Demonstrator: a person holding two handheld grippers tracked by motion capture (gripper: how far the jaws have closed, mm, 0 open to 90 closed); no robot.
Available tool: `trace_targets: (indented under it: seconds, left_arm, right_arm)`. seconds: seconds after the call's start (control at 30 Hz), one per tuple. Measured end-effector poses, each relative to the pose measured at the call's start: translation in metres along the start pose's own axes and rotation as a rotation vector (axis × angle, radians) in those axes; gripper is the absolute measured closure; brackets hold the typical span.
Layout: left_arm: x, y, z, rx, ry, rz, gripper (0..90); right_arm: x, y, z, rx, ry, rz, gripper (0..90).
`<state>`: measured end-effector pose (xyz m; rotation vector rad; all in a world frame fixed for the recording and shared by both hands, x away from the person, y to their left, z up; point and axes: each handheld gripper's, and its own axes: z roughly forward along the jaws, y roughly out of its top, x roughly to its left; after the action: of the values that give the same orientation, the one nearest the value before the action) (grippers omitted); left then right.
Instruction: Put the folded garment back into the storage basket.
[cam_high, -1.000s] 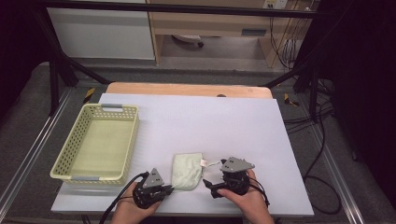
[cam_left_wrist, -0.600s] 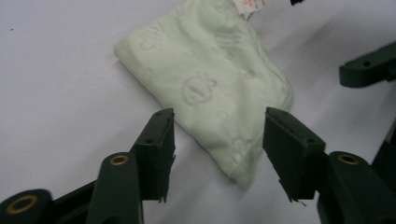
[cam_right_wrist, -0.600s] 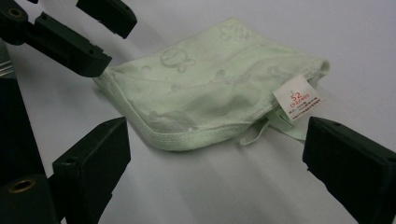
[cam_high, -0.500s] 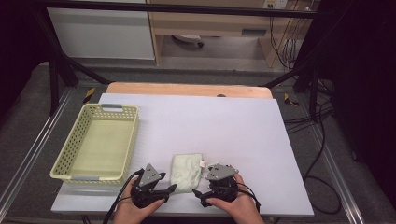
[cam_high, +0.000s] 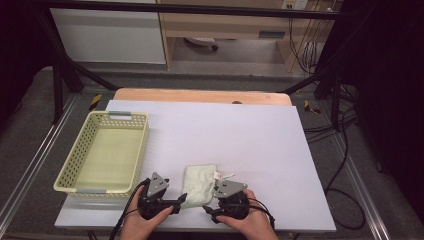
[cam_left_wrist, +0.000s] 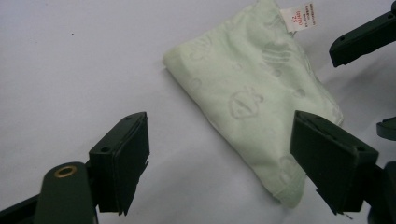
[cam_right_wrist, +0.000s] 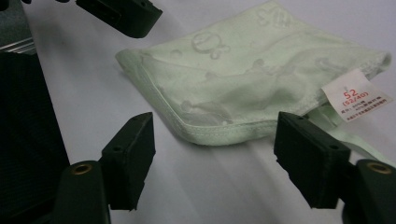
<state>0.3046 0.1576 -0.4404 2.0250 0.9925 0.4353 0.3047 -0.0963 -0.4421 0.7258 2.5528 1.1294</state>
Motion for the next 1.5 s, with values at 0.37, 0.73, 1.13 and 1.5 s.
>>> trace_targets:
  seconds: [0.37, 0.73, 1.13, 1.5]
  left_arm:
    - [0.002, 0.0, 0.0, 0.008, 0.009, -0.004, 20.1]
    - [0.003, 0.001, 0.002, 0.02, 0.024, -0.018, 18.8]
    - [0.004, 0.001, 0.002, 0.023, 0.034, -0.015, 19.2]
    - [0.007, 0.001, 0.002, 0.022, 0.049, -0.017, 19.4]
  right_arm:
    - [-0.001, 0.0, 0.002, 0.008, 0.017, -0.014, 45.2]
    - [-0.001, 0.007, 0.017, -0.002, 0.043, -0.032, 46.3]
    - [0.004, 0.006, 0.029, 0.01, 0.063, -0.043, 57.5]
    - [-0.002, 0.011, 0.033, 0.011, 0.064, -0.052, 84.0]
